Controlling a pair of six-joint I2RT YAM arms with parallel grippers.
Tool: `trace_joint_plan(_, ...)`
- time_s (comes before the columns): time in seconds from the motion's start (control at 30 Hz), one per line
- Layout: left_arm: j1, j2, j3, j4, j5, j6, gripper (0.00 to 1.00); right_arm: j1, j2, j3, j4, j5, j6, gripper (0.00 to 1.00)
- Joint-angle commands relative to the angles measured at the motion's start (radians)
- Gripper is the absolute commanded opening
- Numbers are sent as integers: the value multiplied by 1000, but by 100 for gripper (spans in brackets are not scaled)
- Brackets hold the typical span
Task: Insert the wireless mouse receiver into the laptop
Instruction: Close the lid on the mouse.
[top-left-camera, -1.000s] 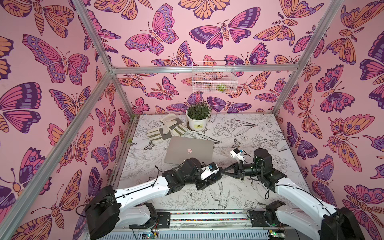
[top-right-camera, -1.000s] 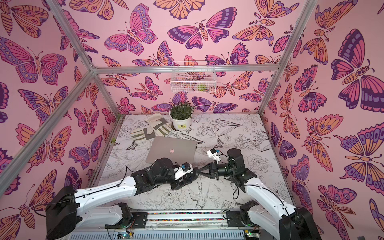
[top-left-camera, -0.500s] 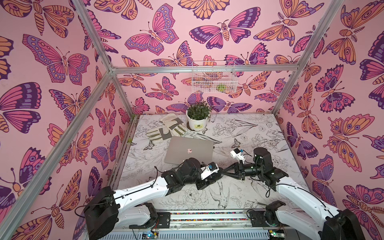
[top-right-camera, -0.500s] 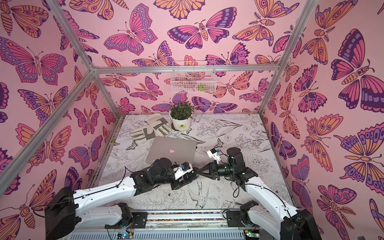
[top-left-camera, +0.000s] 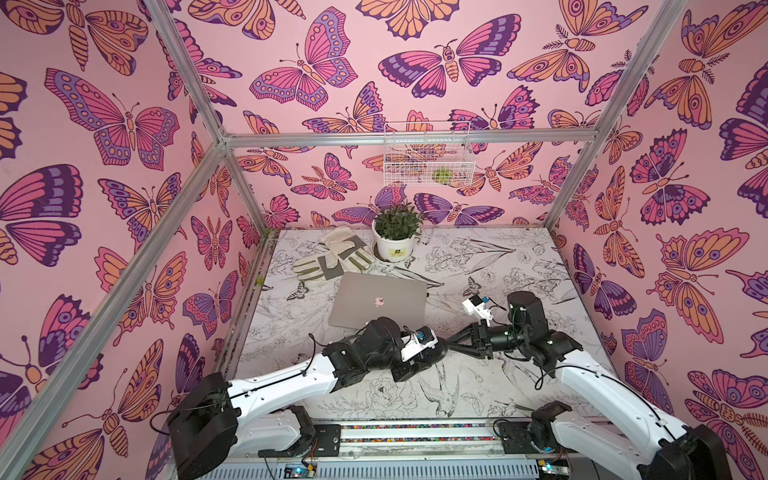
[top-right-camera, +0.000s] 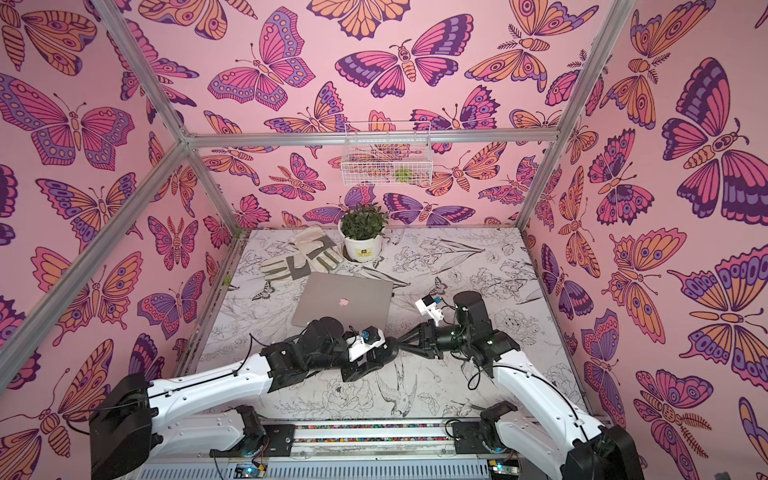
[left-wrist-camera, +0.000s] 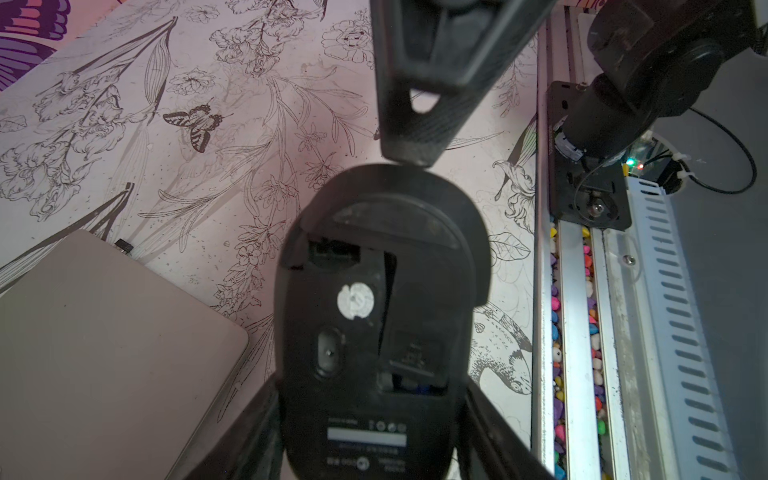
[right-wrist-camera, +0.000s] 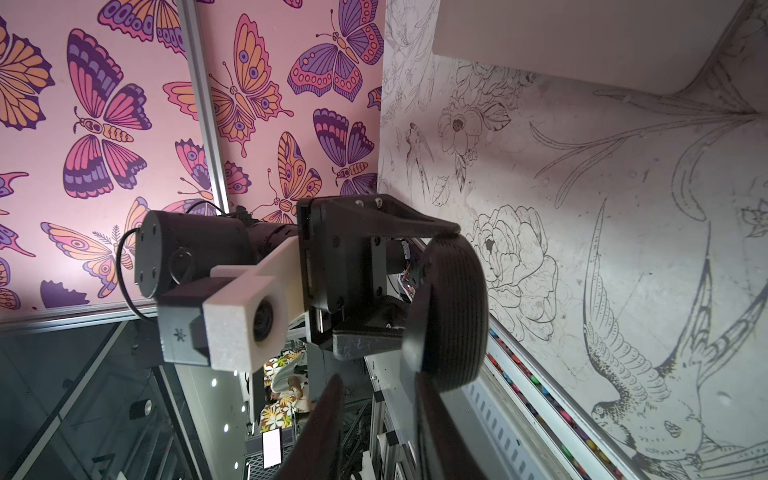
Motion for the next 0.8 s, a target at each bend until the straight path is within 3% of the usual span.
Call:
trace_joint_plan(0.0, -6, -16, -6, 12, 31, -7, 49, -6, -5, 32, -59, 9, -48, 31)
trace_joint_plan(0.43, -8, 2, 8, 13, 39, -13, 49, -6, -19, 87, -222, 59, -173, 37)
trace_joint_plan(0.77, -9, 13, 27, 1, 32, -8, 50, -6, -23, 99, -320, 95, -243, 34)
